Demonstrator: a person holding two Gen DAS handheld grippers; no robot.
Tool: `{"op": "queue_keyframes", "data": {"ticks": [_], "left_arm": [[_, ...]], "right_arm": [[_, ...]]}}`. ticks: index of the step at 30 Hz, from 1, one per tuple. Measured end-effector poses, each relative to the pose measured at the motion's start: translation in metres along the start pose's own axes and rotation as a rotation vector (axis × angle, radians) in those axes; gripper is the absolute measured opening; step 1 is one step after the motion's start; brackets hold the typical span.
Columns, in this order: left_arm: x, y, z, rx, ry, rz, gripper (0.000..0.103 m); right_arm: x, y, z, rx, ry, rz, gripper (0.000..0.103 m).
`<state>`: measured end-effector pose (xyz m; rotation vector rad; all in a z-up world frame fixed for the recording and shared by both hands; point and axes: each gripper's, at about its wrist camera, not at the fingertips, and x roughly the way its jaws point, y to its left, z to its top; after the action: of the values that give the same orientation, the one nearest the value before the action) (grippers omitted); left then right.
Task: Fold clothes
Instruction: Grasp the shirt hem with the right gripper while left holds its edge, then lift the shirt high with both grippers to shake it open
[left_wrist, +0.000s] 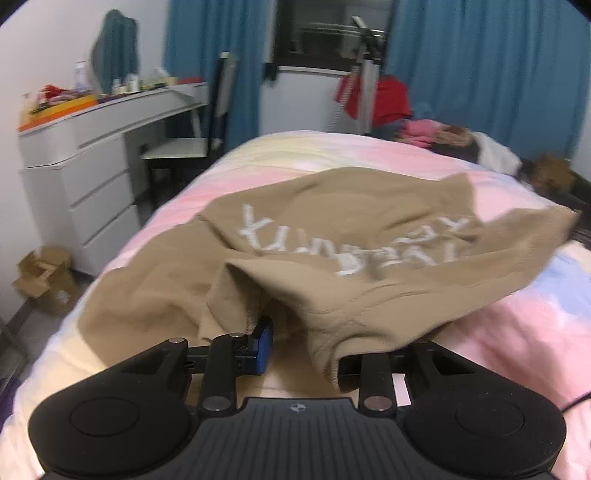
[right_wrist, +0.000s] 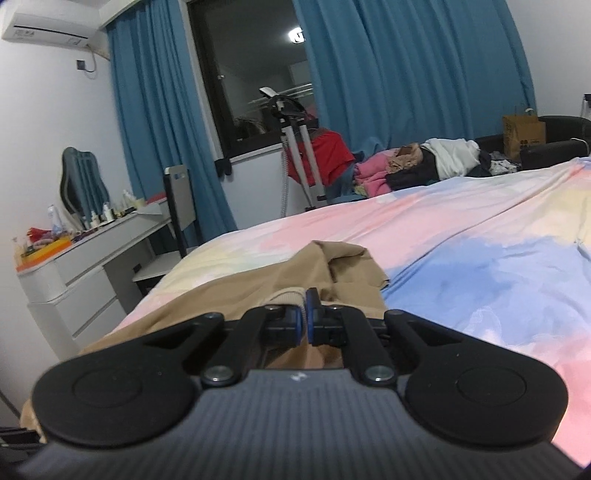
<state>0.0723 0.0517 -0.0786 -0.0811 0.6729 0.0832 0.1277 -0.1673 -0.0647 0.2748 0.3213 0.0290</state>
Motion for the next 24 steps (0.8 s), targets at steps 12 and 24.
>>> {"op": "queue_keyframes", "data": {"ticks": [12,24], "left_arm": [[-0.023,0.020,0.023,-0.141,-0.234,0.019,0.008],[-0.154,-0.011,0.149,-0.175,-0.703,-0.133,0.003]], "right_arm": [[0.010,-0.004,-0.018,-0.106,0.148,-0.123,0.015],[-0.081,0.047,0.144,-0.113,-0.346,-0.179,0.014]]}}
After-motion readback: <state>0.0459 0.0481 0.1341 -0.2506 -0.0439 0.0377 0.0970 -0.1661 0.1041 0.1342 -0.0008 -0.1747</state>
